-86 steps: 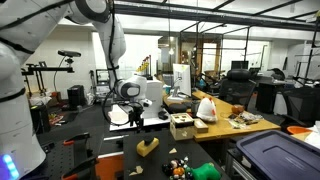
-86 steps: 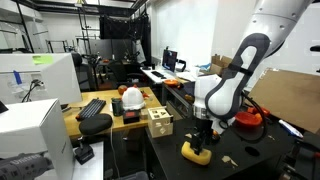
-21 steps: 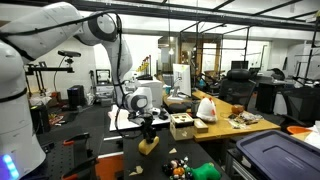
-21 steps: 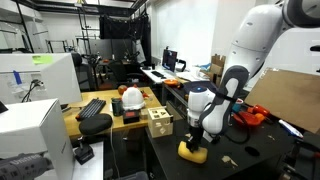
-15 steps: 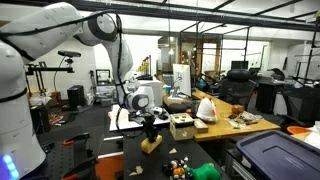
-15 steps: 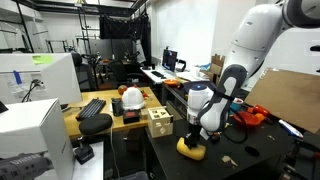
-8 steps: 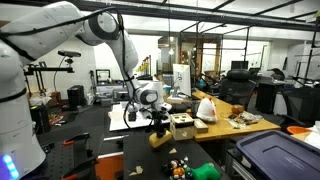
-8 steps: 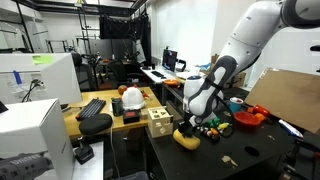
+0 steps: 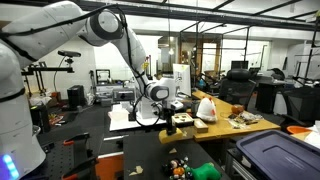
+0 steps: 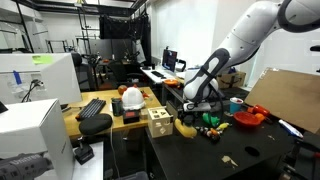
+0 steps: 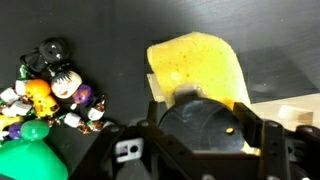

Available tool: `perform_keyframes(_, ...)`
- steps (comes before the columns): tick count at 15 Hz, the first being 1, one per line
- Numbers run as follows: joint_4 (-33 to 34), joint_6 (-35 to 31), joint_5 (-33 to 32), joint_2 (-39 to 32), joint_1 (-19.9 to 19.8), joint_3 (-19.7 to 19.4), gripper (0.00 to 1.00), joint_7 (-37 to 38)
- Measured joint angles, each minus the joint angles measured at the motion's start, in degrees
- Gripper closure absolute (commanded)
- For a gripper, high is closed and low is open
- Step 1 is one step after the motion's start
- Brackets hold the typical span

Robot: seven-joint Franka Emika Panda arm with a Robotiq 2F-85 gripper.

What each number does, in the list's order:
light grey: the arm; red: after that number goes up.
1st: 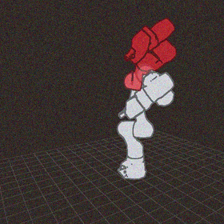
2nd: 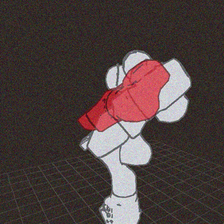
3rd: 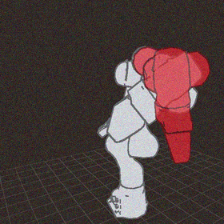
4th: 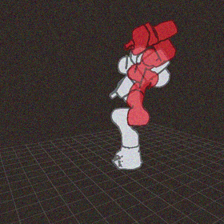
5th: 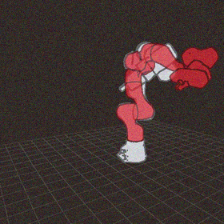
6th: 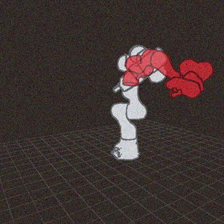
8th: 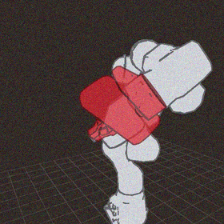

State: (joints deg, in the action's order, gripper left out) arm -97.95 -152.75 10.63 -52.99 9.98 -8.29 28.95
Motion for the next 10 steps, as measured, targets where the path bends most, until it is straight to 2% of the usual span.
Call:
perform_keyframes(4,5.54,4.88,3.27,-2.96,-2.75,1.80,0.50,3.62)
perform_keyframes(10,13.16,5.48,4.45,-8.98,-2.25,3.22,0.50,12.11)
